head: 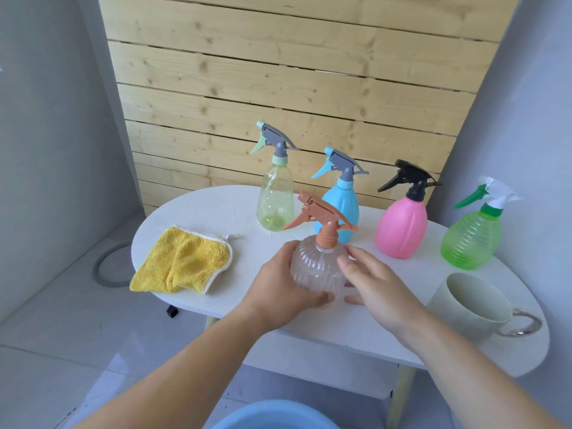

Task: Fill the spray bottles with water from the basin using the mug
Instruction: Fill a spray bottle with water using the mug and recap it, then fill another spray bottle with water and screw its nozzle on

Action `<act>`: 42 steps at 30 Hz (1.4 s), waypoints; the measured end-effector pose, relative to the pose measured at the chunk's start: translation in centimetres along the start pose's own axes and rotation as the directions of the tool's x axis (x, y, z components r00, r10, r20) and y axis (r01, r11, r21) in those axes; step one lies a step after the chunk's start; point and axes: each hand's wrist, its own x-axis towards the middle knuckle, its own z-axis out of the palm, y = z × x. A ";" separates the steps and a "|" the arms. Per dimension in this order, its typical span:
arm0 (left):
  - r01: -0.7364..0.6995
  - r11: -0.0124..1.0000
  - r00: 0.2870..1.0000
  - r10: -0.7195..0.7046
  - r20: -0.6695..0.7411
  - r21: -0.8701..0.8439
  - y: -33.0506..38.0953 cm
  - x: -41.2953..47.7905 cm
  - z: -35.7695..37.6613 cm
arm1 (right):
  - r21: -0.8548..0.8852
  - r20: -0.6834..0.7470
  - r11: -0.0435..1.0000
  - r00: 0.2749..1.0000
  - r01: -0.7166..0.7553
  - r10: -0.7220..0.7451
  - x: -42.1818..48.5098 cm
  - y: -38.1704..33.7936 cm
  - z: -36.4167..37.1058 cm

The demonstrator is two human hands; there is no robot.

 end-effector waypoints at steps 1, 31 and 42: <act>-0.008 1.000 1.000 0.008 -0.007 -0.004 0.2 0.0 -0.3 | 0.002 -0.005 1.000 1.000 0.005 -0.005 0.0 -0.2 0.1; 0.125 0.991 0.987 -0.128 -0.093 -0.037 -8.8 15.0 -19.6 | 0.115 0.141 0.992 0.989 -0.051 0.034 16.0 -7.9 16.5; 0.183 0.983 0.983 -0.183 -0.021 -0.002 -8.3 15.2 -20.3 | 0.144 0.167 0.990 0.986 -0.013 -0.011 16.3 -7.3 16.8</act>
